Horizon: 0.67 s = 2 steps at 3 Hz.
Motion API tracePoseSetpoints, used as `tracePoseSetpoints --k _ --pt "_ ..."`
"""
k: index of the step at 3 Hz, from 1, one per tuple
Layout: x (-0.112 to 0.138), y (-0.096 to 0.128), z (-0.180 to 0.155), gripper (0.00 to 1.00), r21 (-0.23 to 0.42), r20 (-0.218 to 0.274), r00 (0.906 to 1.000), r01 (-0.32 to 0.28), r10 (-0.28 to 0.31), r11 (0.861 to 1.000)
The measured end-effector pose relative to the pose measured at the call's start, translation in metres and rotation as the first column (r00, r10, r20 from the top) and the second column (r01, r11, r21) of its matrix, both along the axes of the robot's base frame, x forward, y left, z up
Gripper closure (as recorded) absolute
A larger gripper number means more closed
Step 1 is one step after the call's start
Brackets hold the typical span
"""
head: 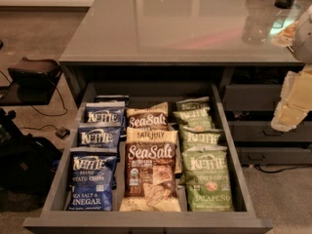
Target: Pick blue chip bag from top drawer and place on counter
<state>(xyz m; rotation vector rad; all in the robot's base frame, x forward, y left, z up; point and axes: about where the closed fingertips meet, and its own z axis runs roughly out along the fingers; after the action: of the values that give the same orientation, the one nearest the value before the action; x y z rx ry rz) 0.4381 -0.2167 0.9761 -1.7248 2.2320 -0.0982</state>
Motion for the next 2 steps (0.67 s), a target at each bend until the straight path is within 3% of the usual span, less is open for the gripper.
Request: tracePoseSetpoints --k 1,2 --pt "0.000 0.000 0.000 0.00 0.000 0.000 1.0000 0.000 0.000 1.000" --pt "-0.011 0.025 -0.016 0.00 0.009 -0.003 0.9964 -0.085 0.085 0.996"
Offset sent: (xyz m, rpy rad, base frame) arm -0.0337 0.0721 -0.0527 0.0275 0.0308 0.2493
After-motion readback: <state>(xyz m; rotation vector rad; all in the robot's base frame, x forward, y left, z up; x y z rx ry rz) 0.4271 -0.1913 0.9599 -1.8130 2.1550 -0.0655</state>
